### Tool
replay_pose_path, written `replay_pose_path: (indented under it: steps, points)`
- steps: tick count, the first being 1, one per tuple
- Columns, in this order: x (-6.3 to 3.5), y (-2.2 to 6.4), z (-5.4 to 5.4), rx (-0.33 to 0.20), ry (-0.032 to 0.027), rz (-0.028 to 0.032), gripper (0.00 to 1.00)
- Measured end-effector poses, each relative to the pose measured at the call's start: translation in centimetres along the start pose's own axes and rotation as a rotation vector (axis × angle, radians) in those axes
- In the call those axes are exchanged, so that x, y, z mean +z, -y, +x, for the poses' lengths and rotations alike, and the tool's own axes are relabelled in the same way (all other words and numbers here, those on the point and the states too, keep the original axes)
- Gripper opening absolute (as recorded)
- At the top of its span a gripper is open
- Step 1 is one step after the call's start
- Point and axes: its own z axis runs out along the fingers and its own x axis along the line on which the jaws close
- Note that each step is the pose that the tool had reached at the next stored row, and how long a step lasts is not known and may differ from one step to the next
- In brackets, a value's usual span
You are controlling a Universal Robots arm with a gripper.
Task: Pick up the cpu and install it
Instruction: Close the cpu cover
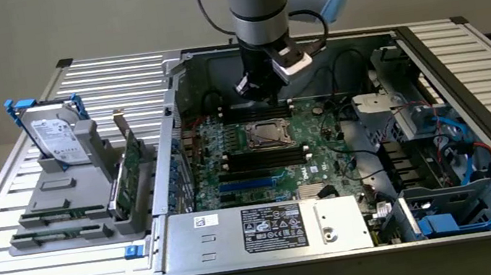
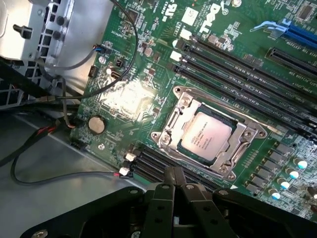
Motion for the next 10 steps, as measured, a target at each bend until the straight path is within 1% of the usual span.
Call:
replay_pose_path:
  steps: [4, 7, 10]
  points:
    - [-0.72, -0.69, -0.4, 0.002, 0.0028, 0.0013, 0.11]
    - [-1.44, -1.30, -0.6, 0.004, 0.0048, 0.0019, 0.11]
    - [-1.82, -1.90, -1.0, 0.005, 0.0064, 0.0026, 0.11]
